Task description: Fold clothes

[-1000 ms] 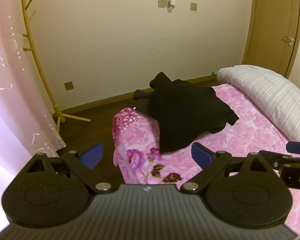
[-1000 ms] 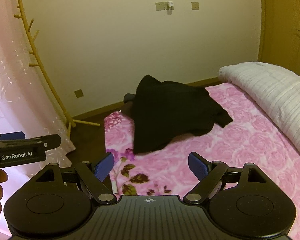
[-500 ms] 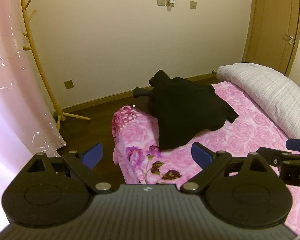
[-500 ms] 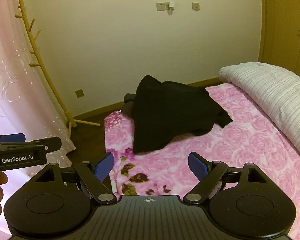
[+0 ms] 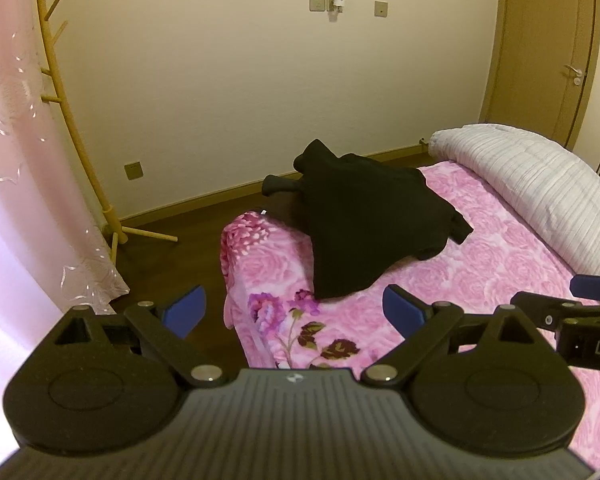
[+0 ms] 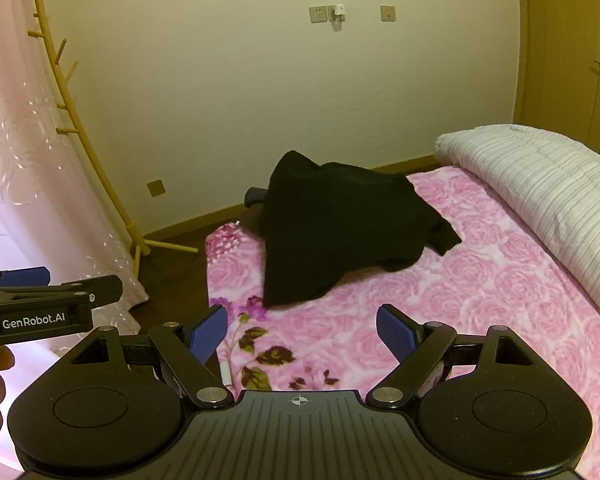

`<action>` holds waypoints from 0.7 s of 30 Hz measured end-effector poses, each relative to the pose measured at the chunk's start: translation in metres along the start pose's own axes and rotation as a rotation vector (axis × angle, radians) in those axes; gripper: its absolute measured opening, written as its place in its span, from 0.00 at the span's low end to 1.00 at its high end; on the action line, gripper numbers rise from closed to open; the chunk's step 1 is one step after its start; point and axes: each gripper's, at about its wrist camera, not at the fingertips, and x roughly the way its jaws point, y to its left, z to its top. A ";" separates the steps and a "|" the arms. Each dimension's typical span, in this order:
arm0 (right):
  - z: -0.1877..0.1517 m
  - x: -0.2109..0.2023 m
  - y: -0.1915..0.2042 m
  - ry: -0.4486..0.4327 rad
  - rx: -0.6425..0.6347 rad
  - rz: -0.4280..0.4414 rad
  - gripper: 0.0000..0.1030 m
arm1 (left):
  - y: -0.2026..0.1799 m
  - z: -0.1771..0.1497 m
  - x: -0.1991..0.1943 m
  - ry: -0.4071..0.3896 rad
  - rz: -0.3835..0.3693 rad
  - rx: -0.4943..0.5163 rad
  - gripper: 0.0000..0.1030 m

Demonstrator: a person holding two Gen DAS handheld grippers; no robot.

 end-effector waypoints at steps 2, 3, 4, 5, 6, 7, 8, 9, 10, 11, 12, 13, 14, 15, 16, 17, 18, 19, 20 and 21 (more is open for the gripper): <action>0.000 0.000 0.000 0.000 -0.001 0.000 0.82 | 0.001 0.000 0.000 0.001 0.002 -0.001 0.91; 0.000 -0.001 0.001 0.000 -0.002 0.000 0.82 | 0.001 0.000 0.000 0.001 0.003 -0.001 0.91; 0.000 0.000 0.001 0.000 -0.001 0.000 0.82 | 0.001 0.000 -0.001 0.001 0.003 -0.001 0.91; 0.000 0.000 0.001 0.001 -0.001 0.000 0.82 | 0.002 0.000 -0.001 0.001 0.002 0.000 0.91; 0.000 0.000 0.000 0.002 -0.002 0.000 0.82 | 0.002 0.000 -0.002 0.002 0.002 0.000 0.91; 0.000 0.000 0.000 0.003 -0.004 -0.002 0.82 | 0.003 0.000 -0.002 0.002 0.001 0.000 0.91; 0.001 0.000 0.000 0.004 -0.005 -0.003 0.82 | 0.004 0.000 -0.002 0.003 0.001 0.001 0.91; 0.001 0.000 0.000 0.004 -0.005 -0.003 0.82 | 0.004 0.000 -0.001 0.004 0.002 0.001 0.91; 0.001 0.001 0.001 0.004 -0.006 -0.004 0.82 | 0.004 0.000 -0.001 0.005 0.002 0.001 0.91; -0.001 0.001 0.003 0.004 -0.007 -0.006 0.82 | 0.005 0.000 -0.001 0.005 0.002 0.001 0.91; -0.001 0.001 0.004 0.004 -0.008 -0.007 0.82 | 0.005 0.000 -0.001 0.006 0.002 0.001 0.91; -0.002 0.001 0.004 0.004 -0.008 -0.007 0.82 | 0.005 0.000 -0.001 0.006 0.002 0.001 0.91; -0.002 0.001 0.004 0.004 -0.008 -0.006 0.82 | 0.005 0.000 -0.001 0.006 0.002 0.002 0.91; -0.002 0.001 0.004 0.005 -0.008 -0.005 0.82 | 0.005 -0.001 -0.001 0.006 0.003 0.002 0.91; -0.002 0.001 0.004 0.005 -0.009 -0.004 0.82 | 0.005 -0.001 0.000 0.007 0.003 0.002 0.91; -0.001 0.001 0.004 0.006 -0.009 -0.004 0.82 | 0.005 -0.002 0.000 0.008 0.003 0.002 0.91; -0.001 0.001 0.003 0.007 -0.010 -0.003 0.82 | 0.005 -0.002 0.000 0.008 0.003 0.002 0.91; -0.002 0.001 0.003 0.007 -0.010 -0.002 0.82 | 0.005 -0.002 0.000 0.008 0.003 0.003 0.91; -0.002 0.001 0.002 0.007 -0.010 -0.002 0.82 | 0.005 -0.003 0.000 0.009 0.003 0.004 0.91; -0.002 0.002 0.002 0.008 -0.010 -0.002 0.82 | 0.004 -0.003 0.000 0.009 0.003 0.005 0.91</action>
